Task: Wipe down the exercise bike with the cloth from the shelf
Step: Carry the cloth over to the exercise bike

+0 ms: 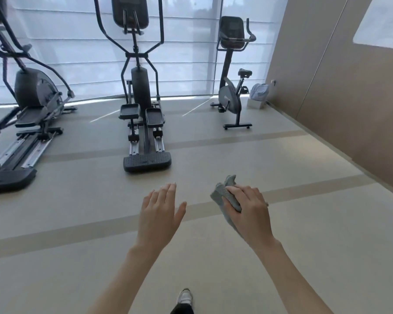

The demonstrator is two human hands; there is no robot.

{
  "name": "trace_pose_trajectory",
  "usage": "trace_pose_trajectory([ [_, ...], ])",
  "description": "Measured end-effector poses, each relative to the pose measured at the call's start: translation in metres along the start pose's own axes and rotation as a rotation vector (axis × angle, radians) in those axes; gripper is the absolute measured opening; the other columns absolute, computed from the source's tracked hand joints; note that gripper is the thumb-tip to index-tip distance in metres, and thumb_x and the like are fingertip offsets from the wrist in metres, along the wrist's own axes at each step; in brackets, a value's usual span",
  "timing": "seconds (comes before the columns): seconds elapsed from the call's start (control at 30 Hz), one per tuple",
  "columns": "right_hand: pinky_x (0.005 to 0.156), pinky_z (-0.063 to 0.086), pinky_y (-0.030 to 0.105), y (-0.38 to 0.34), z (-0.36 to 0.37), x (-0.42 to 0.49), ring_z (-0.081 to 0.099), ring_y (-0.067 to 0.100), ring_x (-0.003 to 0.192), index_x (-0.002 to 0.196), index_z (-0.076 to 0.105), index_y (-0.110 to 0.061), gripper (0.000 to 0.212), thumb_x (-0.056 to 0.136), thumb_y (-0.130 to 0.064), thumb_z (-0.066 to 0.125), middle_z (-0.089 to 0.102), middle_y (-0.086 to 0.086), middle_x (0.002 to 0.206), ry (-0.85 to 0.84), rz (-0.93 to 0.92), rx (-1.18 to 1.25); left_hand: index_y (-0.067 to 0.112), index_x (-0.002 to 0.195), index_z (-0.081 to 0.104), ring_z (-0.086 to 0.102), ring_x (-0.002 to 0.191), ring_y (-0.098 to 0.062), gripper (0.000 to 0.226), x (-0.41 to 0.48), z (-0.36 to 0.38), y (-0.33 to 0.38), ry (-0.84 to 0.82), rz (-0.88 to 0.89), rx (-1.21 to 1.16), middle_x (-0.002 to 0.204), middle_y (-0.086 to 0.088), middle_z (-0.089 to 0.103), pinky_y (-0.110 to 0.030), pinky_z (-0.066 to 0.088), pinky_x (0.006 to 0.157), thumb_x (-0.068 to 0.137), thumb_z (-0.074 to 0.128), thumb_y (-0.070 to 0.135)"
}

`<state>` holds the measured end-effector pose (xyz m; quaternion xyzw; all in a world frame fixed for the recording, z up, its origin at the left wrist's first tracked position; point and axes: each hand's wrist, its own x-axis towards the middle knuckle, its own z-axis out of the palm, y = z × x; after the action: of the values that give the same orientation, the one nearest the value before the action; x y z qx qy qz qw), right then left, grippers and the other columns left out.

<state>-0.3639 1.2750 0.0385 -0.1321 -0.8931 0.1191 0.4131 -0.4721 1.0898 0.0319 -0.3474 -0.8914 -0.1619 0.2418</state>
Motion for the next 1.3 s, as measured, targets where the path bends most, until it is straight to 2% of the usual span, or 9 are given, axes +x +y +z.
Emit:
trace_pose_trajectory([
  [0.13,0.070,0.053,0.038,0.047,0.061,0.082,0.062,0.031,0.077,0.094,0.072,-0.010,0.023,0.072,-0.013,0.078,0.070,0.006,0.093,0.011,0.011,0.001,-0.001,0.117,0.062,0.065,0.098,-0.031,0.055,0.100,0.060,-0.023,-0.011,0.023,-0.037,0.109,-0.014,0.067,-0.042,0.052,0.086,0.088,0.039,0.040],
  [0.27,0.069,0.051,0.036,0.092,0.110,0.165,0.062,0.029,0.078,0.095,0.073,-0.010,0.022,0.074,-0.018,0.071,0.070,0.006,0.093,0.051,0.024,-0.037,0.000,0.118,0.061,0.065,0.099,-0.029,0.054,0.201,0.110,-0.036,-0.011,0.052,-0.059,0.110,-0.013,0.068,-0.042,0.050,0.090,0.089,0.040,0.041],
  [0.43,0.070,0.051,0.038,0.152,0.171,0.243,0.062,0.029,0.080,0.097,0.072,-0.010,0.027,0.072,-0.013,0.079,0.069,0.006,0.095,0.030,0.067,-0.052,0.001,0.118,0.060,0.064,0.098,-0.030,0.054,0.308,0.171,-0.042,-0.015,0.076,-0.104,0.109,-0.012,0.067,-0.042,0.051,0.089,0.090,0.039,0.041],
  [0.63,0.071,0.050,0.037,0.233,0.253,0.339,0.061,0.028,0.081,0.099,0.071,-0.010,0.025,0.076,-0.019,0.072,0.069,0.006,0.097,0.037,0.080,-0.046,0.001,0.119,0.060,0.064,0.098,-0.030,0.053,0.433,0.256,-0.044,-0.037,0.094,-0.133,0.108,-0.012,0.067,-0.043,0.052,0.087,0.091,0.040,0.041],
  [0.77,0.073,0.049,0.036,0.294,0.310,0.416,0.061,0.029,0.082,0.099,0.072,-0.010,0.027,0.073,-0.012,0.079,0.069,0.007,0.097,0.036,0.070,-0.020,0.000,0.120,0.060,0.064,0.101,-0.031,0.048,0.526,0.317,-0.046,-0.038,0.057,-0.132,0.112,-0.014,0.067,-0.043,0.052,0.088,0.092,0.053,0.038],
  [0.9,0.073,0.049,0.037,0.353,0.363,0.501,0.060,0.027,0.082,0.099,0.071,-0.011,0.023,0.078,-0.019,0.071,0.068,0.005,0.097,0.043,0.035,0.012,0.000,0.119,0.061,0.064,0.100,-0.031,0.054,0.623,0.365,-0.048,-0.026,0.021,-0.123,0.110,-0.013,0.067,-0.042,0.052,0.088,0.092,0.041,0.041],
  [1.07,0.078,0.047,0.035,0.414,0.436,0.596,0.058,0.024,0.084,0.100,0.070,-0.011,0.023,0.078,-0.015,0.074,0.067,0.003,0.099,0.009,0.036,0.055,-0.002,0.121,0.058,0.063,0.101,-0.034,0.046,0.721,0.429,-0.071,-0.013,-0.076,-0.124,0.110,-0.016,0.066,-0.046,0.049,0.091,0.089,0.062,0.032],
  [1.2,0.077,0.048,0.037,0.457,0.502,0.661,0.058,0.025,0.086,0.101,0.070,-0.011,0.025,0.076,-0.013,0.076,0.068,0.004,0.100,-0.022,0.028,0.065,-0.001,0.123,0.057,0.062,0.103,-0.033,0.057,0.791,0.482,-0.093,-0.055,-0.117,-0.114,0.113,-0.015,0.066,-0.045,0.048,0.092,0.092,0.037,0.042],
  [1.3,0.077,0.049,0.038,0.490,0.558,0.709,0.059,0.026,0.087,0.101,0.070,-0.012,0.026,0.076,-0.013,0.077,0.068,0.004,0.100,-0.022,0.022,0.064,0.000,0.123,0.057,0.062,0.103,-0.032,0.058,0.848,0.528,-0.116,-0.043,-0.117,-0.097,0.114,-0.015,0.066,-0.044,0.049,0.092,0.092,0.036,0.043],
])
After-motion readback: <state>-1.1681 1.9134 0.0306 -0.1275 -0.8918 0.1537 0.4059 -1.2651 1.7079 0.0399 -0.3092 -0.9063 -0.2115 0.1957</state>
